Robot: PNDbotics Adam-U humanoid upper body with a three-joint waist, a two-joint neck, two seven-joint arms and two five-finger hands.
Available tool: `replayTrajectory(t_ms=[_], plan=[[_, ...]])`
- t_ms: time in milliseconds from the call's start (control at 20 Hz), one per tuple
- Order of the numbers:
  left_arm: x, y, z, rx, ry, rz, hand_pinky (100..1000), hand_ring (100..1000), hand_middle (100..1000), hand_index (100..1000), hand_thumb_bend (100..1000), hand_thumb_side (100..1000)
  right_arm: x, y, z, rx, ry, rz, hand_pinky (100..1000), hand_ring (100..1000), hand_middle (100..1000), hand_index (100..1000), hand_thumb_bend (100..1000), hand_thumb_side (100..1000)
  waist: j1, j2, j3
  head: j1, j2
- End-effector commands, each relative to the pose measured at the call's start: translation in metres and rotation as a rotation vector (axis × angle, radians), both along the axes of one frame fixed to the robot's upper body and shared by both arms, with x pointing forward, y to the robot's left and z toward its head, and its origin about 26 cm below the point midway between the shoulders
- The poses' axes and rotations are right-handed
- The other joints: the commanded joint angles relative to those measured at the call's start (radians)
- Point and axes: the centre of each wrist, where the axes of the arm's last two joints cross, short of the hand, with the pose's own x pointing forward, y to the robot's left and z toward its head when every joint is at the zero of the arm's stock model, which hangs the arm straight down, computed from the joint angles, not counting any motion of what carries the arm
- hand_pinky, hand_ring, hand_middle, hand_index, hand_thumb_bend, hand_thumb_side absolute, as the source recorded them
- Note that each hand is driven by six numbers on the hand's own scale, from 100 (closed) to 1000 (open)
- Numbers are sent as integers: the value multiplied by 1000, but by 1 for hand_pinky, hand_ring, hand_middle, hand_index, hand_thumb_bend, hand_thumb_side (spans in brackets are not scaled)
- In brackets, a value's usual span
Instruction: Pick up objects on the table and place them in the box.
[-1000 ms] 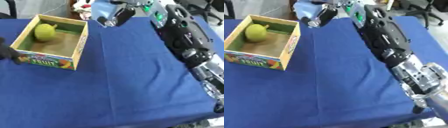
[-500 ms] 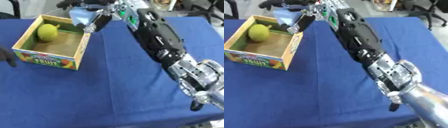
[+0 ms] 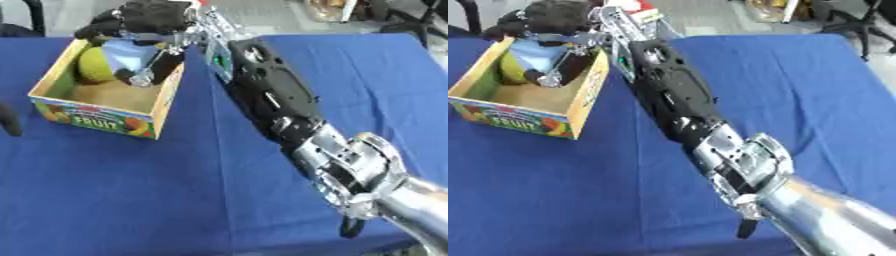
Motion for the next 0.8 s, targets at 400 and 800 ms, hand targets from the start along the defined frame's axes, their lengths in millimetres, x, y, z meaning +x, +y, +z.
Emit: replayTrajectory(t_ms=[400, 800], plan=[[-1, -7, 11, -12, -37, -34, 375, 486, 385, 678, 100, 709, 4, -5, -13, 102, -59, -88, 590, 753, 898, 1000, 100, 278, 10, -2, 30, -15, -11], [-1, -7, 12, -11, -35, -33, 373, 486, 385, 677, 100, 709, 10, -10, -49, 25, -43, -202, 972, 1000, 1000, 1000, 100, 312, 5, 2, 30, -10, -10]])
